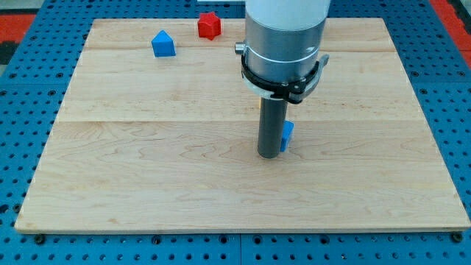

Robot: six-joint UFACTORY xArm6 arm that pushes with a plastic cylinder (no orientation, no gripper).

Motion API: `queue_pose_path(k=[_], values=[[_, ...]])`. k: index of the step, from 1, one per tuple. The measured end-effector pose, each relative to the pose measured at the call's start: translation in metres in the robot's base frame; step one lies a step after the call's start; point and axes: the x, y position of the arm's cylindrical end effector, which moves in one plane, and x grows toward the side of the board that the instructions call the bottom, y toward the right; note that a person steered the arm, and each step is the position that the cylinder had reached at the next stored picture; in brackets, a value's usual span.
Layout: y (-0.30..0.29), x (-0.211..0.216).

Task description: Move yellow heart to the bottom of the yellow hexagon

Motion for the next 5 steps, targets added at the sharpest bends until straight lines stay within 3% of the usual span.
queue_pose_path(k=[1, 2, 3, 5], values=[[0.017, 0.035], [0.113, 0.010], [0.120, -0.068], [0.037, -0.078]])
